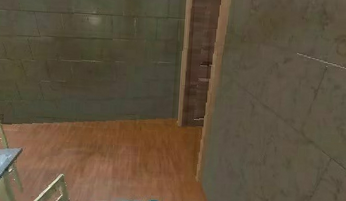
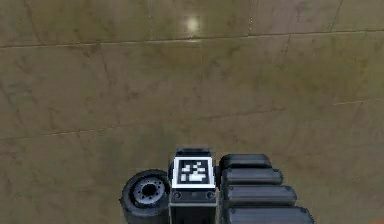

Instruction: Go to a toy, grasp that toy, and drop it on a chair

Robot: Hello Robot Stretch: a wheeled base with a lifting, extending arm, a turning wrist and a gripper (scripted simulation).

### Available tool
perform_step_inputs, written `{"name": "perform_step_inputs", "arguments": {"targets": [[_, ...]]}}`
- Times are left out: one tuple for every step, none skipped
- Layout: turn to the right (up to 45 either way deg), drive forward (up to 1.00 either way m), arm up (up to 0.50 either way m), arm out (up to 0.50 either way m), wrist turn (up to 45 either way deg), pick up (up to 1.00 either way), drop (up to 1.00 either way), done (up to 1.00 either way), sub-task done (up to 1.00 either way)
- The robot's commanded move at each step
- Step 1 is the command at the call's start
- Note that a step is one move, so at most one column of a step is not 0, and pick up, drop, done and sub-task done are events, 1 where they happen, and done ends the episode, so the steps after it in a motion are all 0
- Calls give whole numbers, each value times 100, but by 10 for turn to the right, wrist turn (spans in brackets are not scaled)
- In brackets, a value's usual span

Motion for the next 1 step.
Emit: {"name": "perform_step_inputs", "arguments": {"targets": [[-150,0,0,0,0,0,0,0,0]]}}
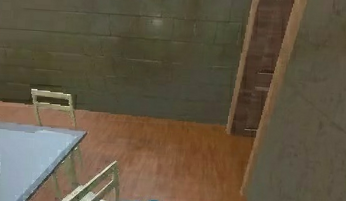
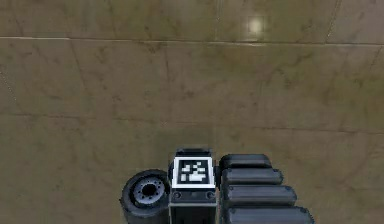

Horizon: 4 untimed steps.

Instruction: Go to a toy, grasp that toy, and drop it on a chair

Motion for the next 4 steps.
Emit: {"name": "perform_step_inputs", "arguments": {"targets": [[450,0,0,0,0,0,0,0,0],[180,0,0,0,0,0,0,0,0],[-450,0,0,0,0,0,0,0,0],[-210,0,0,0,0,0,0,0,0]]}}
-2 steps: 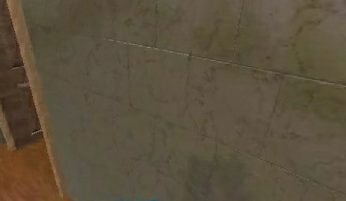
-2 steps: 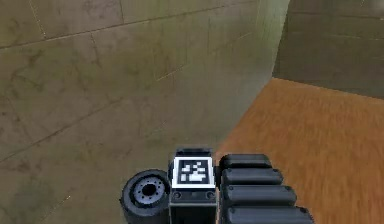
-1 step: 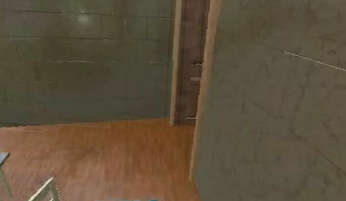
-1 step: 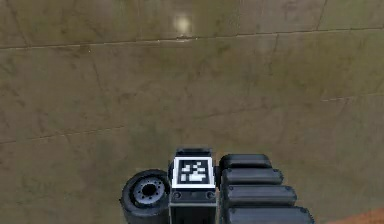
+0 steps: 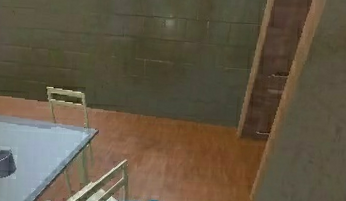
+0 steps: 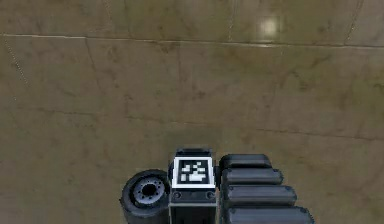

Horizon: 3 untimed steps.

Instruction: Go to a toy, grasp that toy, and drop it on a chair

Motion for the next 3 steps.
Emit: {"name": "perform_step_inputs", "arguments": {"targets": [[450,0,0,0,0,0,0,0,0],[330,0,0,0,0,0,0,0,0],[-450,0,0,0,0,0,0,0,0]]}}
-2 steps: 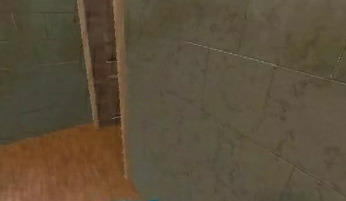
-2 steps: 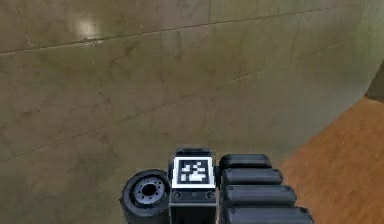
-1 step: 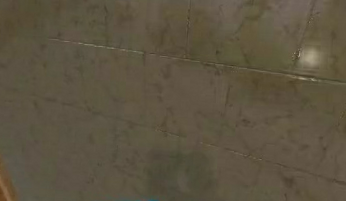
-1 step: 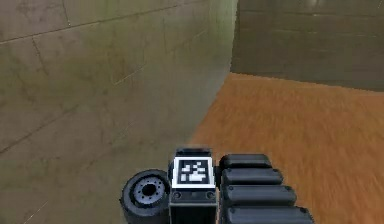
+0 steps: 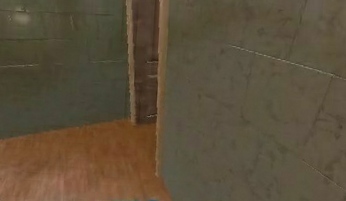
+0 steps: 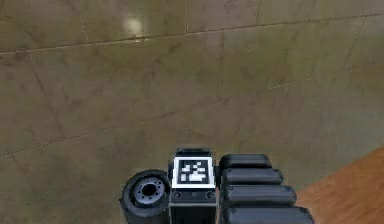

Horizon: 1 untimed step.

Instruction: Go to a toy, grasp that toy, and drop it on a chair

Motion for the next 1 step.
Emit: {"name": "perform_step_inputs", "arguments": {"targets": [[-450,0,0,0,0,0,0,0,0]]}}
